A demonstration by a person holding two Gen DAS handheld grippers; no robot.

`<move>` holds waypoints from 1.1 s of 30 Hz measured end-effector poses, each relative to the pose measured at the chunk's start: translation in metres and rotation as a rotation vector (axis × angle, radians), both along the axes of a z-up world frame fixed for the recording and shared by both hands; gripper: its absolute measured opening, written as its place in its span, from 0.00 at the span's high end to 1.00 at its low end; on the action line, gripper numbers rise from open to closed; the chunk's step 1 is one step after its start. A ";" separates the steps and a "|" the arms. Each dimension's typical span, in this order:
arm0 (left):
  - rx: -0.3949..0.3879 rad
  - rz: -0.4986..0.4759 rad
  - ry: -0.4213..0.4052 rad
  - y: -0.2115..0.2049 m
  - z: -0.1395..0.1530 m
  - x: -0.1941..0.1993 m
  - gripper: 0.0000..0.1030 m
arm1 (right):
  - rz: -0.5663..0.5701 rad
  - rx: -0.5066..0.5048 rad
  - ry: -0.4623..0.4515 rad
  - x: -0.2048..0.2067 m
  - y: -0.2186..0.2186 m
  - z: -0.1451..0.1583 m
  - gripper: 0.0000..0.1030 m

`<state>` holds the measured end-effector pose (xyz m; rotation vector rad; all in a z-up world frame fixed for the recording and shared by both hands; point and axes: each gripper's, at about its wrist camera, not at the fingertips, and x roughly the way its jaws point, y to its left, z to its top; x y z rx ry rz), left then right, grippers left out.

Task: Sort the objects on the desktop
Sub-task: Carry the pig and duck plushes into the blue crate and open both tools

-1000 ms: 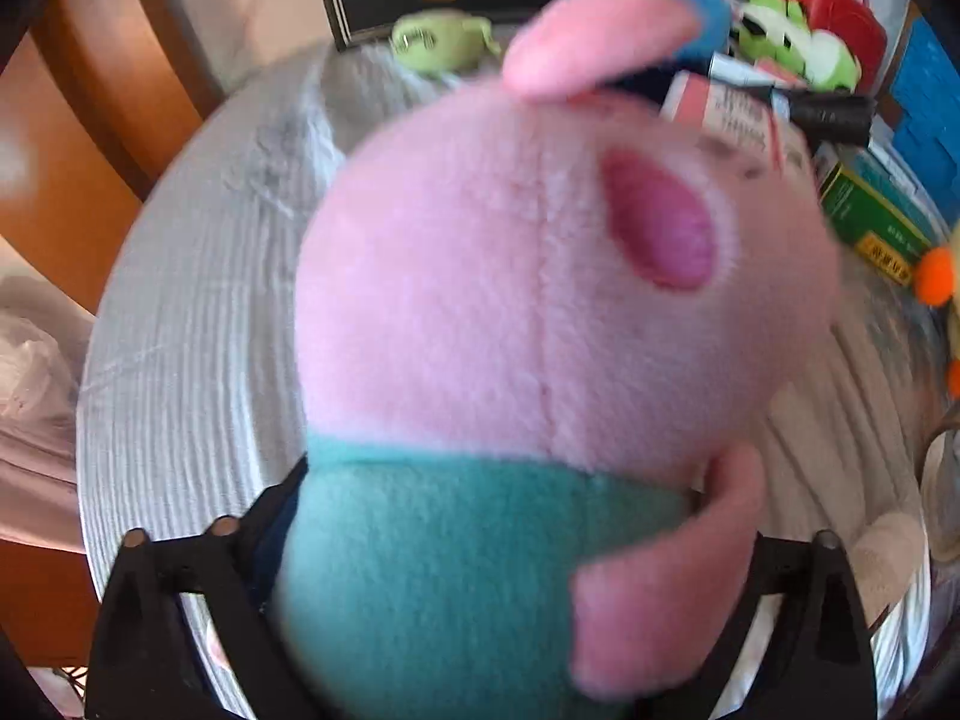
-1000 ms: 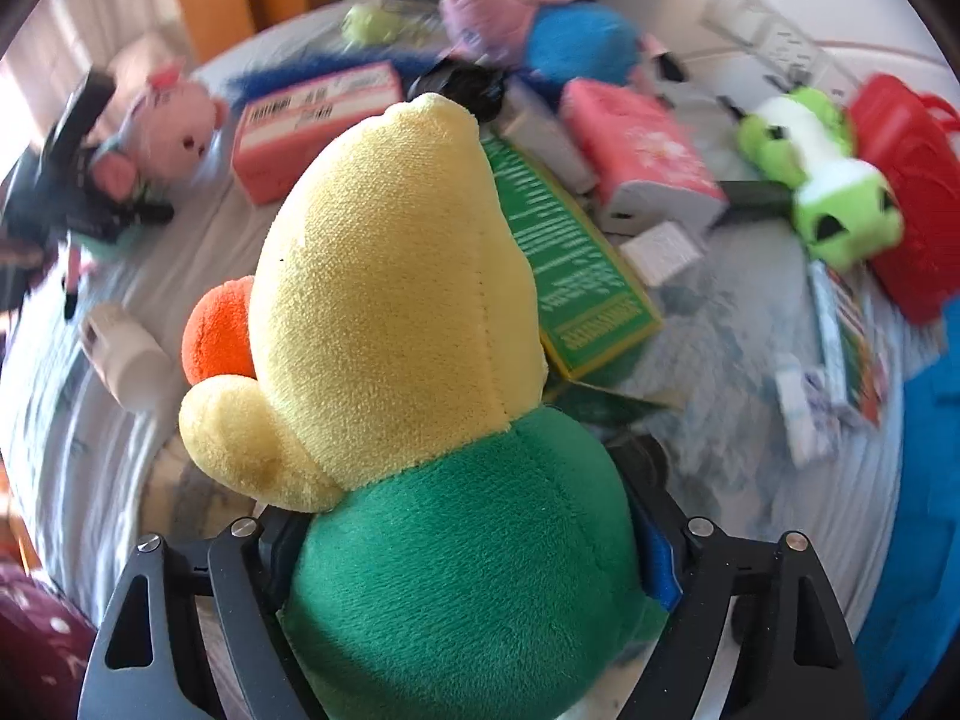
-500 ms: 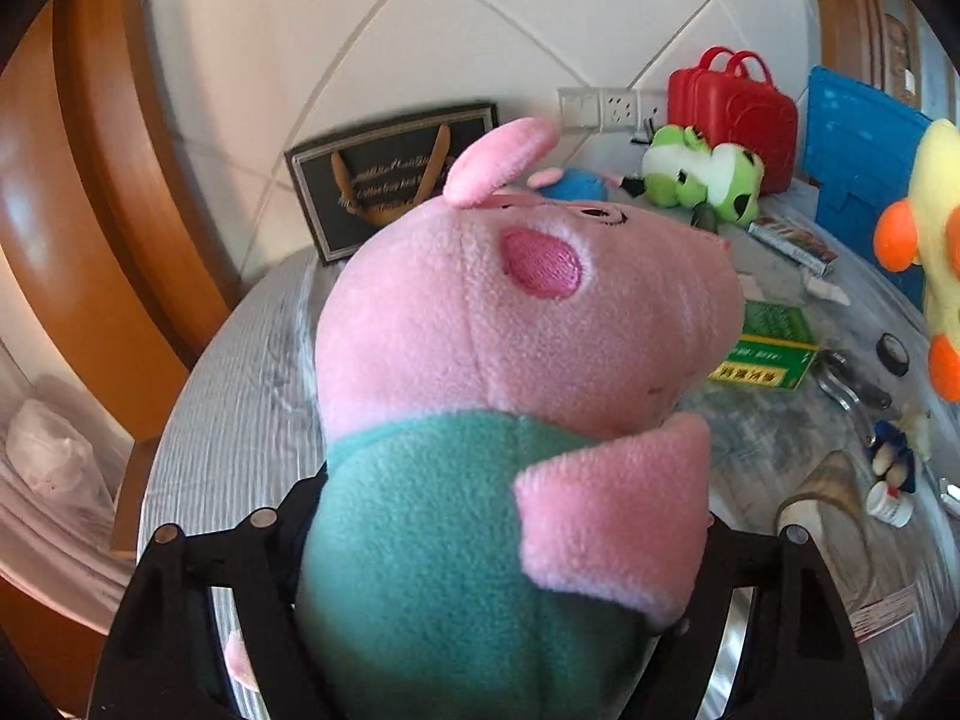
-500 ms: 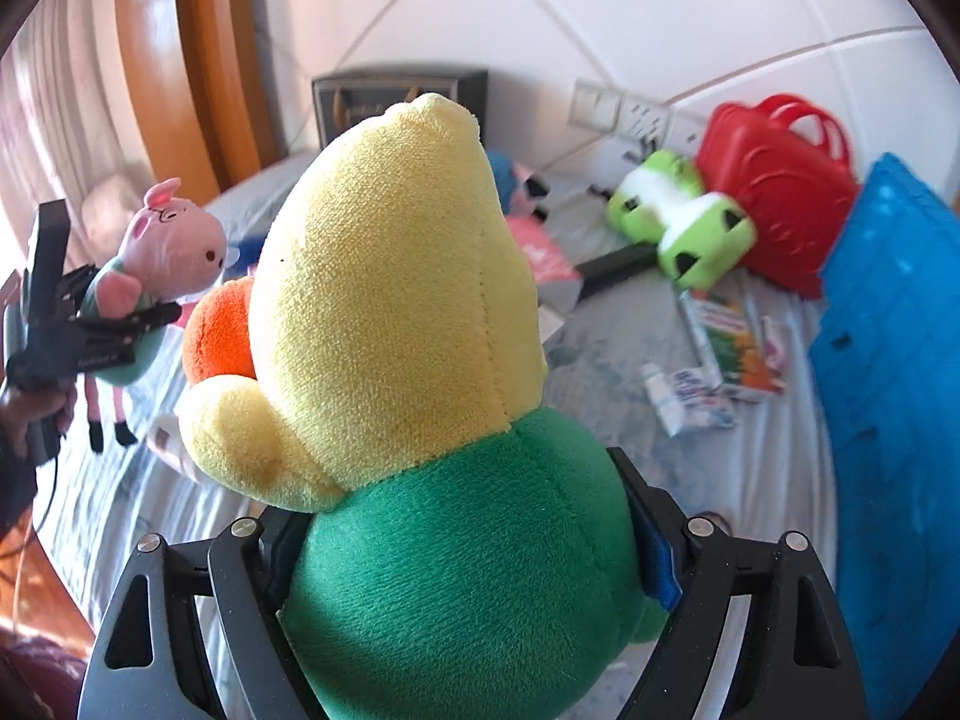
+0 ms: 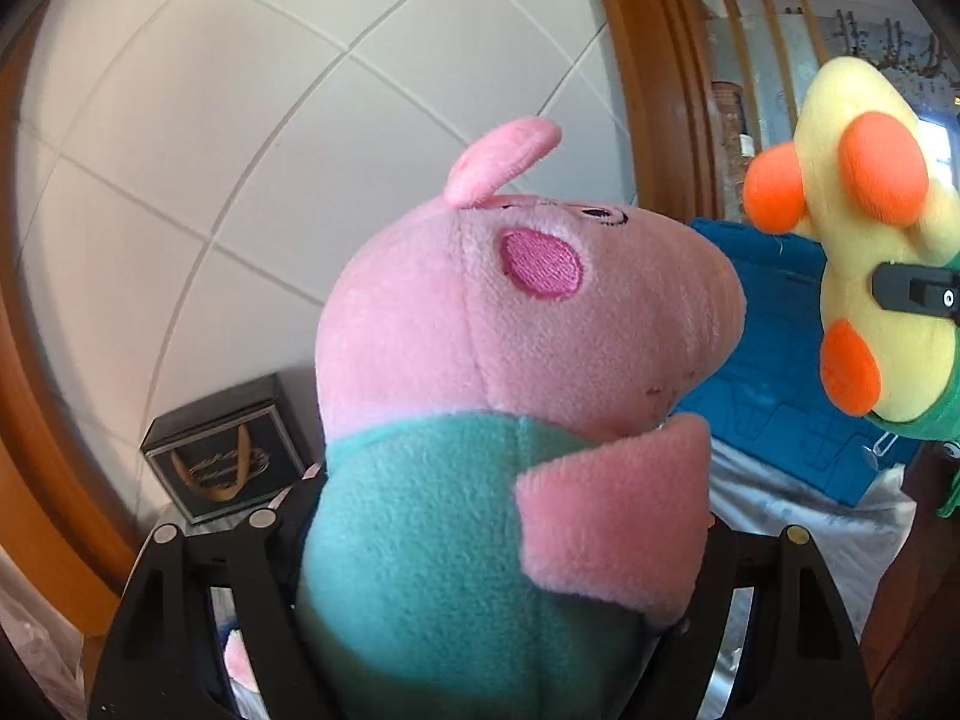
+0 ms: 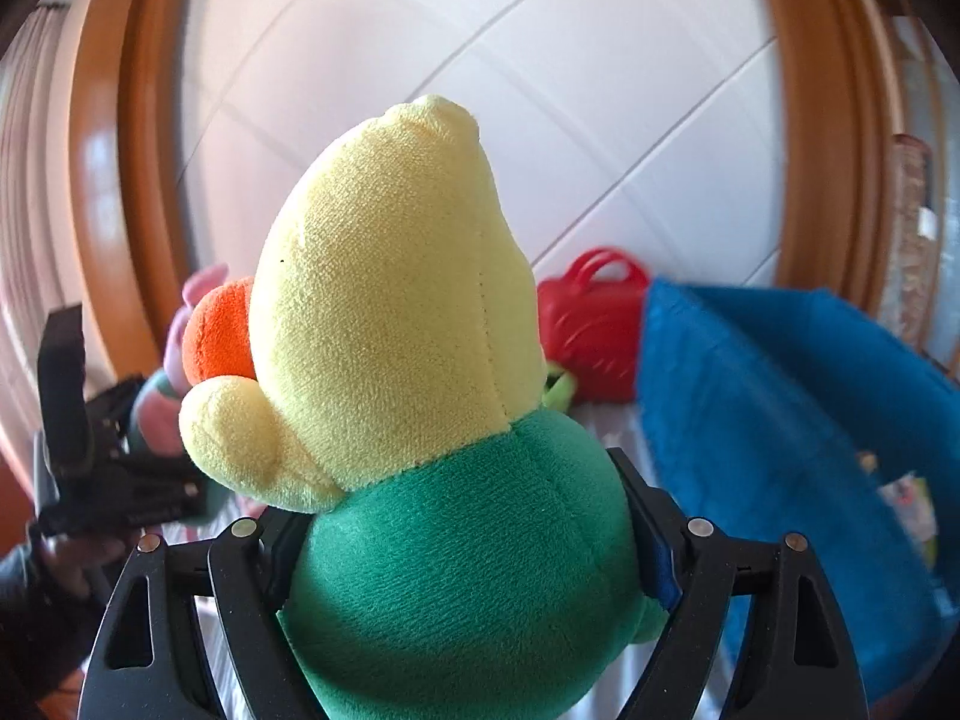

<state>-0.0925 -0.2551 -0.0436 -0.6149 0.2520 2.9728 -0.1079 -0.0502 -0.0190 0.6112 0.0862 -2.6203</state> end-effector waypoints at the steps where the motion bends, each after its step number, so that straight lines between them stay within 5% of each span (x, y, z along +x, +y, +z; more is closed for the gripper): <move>1: 0.000 -0.018 0.012 0.014 0.007 -0.004 0.22 | -0.021 -0.010 0.022 0.002 0.013 0.009 0.18; 11: 0.025 -0.204 0.075 0.199 0.060 -0.077 0.22 | -0.262 -0.073 0.149 -0.008 0.189 0.077 0.17; 23: 0.015 -0.344 0.030 0.385 0.078 -0.156 0.22 | -0.349 -0.111 0.052 -0.078 0.328 0.066 0.17; 28: -0.001 -0.378 -0.027 0.420 0.087 -0.200 0.19 | -0.396 -0.134 0.006 -0.116 0.366 0.056 0.14; 33: -0.052 -0.376 -0.083 0.457 0.084 -0.230 0.17 | -0.457 -0.141 -0.035 -0.144 0.392 0.052 0.00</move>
